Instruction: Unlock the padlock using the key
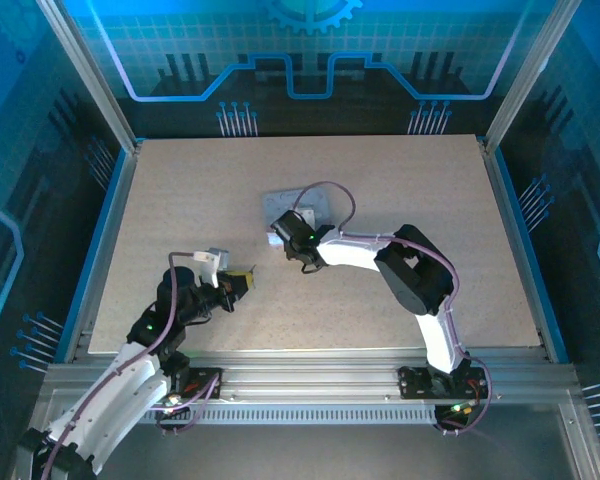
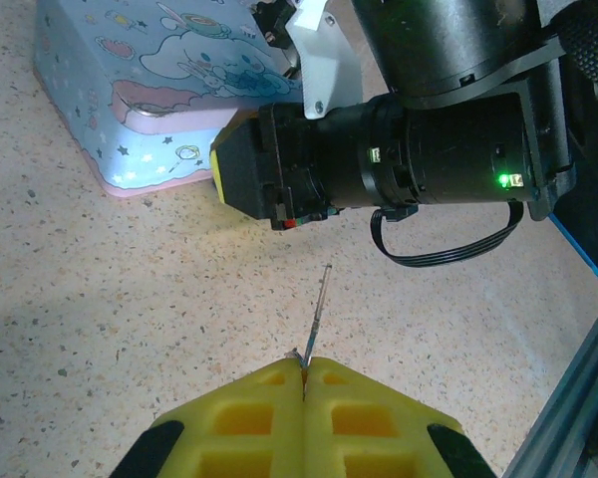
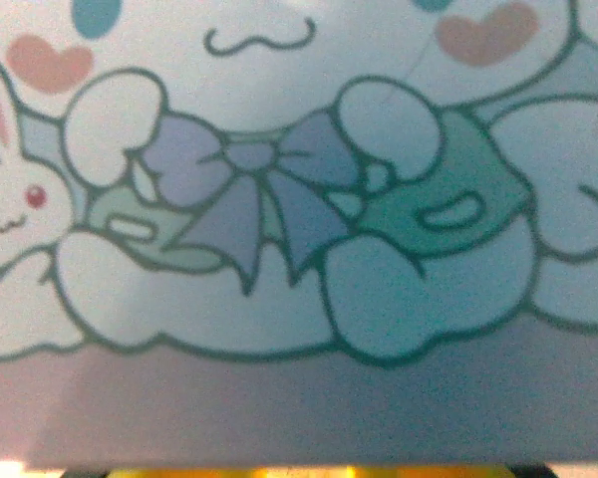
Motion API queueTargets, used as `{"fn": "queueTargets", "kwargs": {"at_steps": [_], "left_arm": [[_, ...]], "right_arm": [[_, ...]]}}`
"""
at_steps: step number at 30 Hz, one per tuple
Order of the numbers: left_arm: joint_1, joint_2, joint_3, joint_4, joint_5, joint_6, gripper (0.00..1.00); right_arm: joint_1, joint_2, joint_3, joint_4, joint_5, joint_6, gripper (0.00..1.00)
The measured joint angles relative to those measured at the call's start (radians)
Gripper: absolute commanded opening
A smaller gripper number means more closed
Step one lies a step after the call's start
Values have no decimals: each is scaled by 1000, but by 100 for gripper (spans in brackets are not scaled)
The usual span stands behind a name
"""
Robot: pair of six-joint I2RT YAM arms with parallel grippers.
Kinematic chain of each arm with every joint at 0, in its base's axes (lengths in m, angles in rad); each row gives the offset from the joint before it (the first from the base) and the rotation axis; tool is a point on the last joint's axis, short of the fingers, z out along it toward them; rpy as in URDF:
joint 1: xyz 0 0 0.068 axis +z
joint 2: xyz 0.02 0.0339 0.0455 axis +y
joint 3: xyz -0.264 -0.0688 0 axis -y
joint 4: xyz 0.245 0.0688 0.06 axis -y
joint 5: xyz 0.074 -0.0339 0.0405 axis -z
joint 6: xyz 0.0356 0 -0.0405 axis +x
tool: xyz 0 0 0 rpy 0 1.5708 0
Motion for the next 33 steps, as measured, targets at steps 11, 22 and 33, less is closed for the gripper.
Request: {"fn": "queueTargets", "kwargs": {"at_steps": [11, 22, 33], "left_arm": [[0, 41, -21, 34, 16, 39, 0], [-82, 384, -21, 289, 2, 100, 0], [-87, 784, -22, 826, -18, 92, 0]], "right_arm": [[-17, -10, 74, -101, -168, -56, 5], [-105, -89, 146, -220, -525, -59, 0], [-171, -146, 122, -196, -755, 5, 0]]}}
